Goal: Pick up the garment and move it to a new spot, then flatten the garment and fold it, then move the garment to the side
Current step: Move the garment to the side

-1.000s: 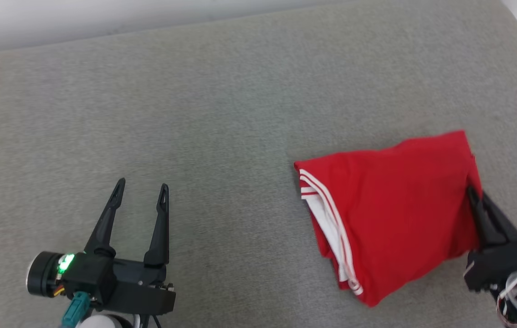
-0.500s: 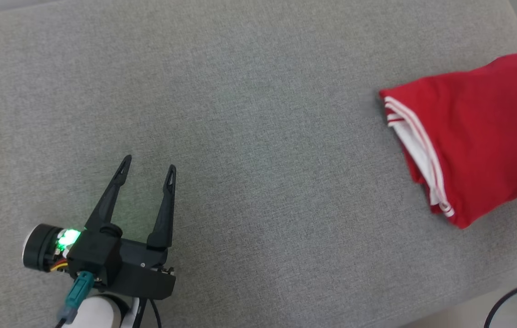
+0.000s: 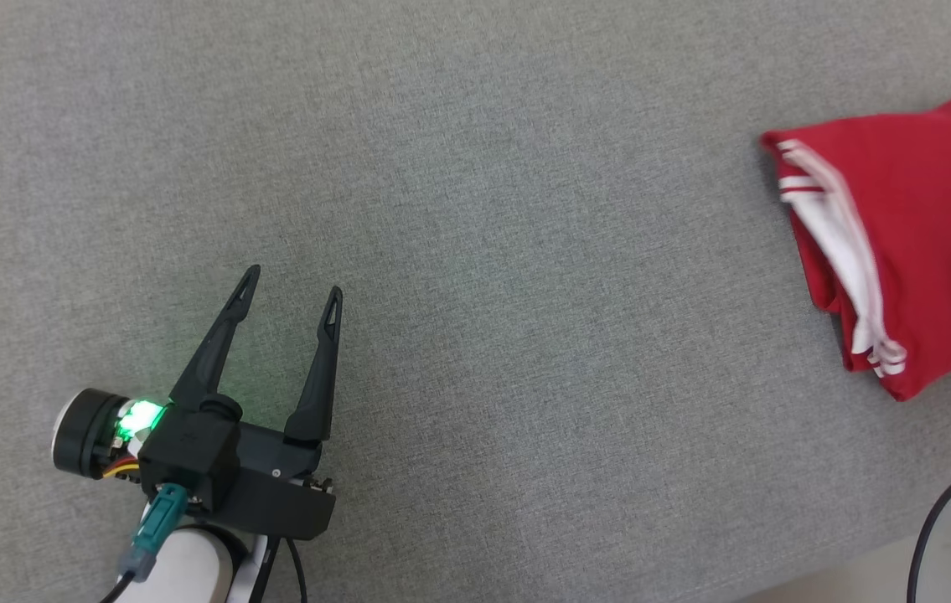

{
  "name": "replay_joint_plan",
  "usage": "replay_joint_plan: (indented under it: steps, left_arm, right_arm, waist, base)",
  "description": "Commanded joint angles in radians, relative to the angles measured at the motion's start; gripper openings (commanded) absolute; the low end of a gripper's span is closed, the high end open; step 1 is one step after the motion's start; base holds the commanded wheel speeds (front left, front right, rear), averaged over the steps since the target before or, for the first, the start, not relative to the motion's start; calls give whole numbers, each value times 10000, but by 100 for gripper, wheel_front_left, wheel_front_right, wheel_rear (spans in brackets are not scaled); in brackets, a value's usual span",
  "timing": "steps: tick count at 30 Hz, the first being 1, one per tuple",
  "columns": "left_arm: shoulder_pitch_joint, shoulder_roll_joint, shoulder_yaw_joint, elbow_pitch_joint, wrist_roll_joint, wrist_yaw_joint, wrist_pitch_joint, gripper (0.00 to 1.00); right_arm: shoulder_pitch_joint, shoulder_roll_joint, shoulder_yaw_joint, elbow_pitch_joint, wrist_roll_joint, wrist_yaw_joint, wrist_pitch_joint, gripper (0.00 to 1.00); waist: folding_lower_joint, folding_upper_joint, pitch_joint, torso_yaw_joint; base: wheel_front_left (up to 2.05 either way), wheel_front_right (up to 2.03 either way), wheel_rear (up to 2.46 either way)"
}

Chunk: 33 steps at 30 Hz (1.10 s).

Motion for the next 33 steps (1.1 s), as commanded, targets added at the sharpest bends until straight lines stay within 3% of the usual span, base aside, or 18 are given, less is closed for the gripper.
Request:
replay_joint_plan:
  steps: [1, 6, 14, 26, 33]
  left_arm:
    - [-67, 22, 4, 27, 35, 46, -54, 100]
    - [154, 17, 89, 164, -132, 127, -207, 100]
    - [634, 26, 276, 289, -427, 321, -473, 100]
    - [1433, -215, 462, 431, -804, 643, -869, 100]
    - [1941, -204, 667, 487, -1062, 750, -1009, 100]
  right_arm:
    - [101, 2, -57, 0, -177, -7, -11, 100]
    - [380, 189, -493, -551, -427, -7, -12, 100]
    - [1682, 1102, -942, -3375, -1048, -7, -14, 100]
    - [4939, 2658, -365, -7580, -2011, -7, 378, 100]
    - [6258, 3285, -255, -8770, -2287, -7, 1067, 100]
  waist:
    - [-2, -2, -80, 17]
    - [-2, -2, -456, 52]
    - [-2, -2, -1219, 326]
    - [-2, -2, -2469, 1889]
    - [-2, -2, -3048, 2526]
  base:
    - [0, 0, 0]
    - [0, 0, 0]
    - [0, 0, 0]
    - [0, 0, 0]
    - [0, 0, 0]
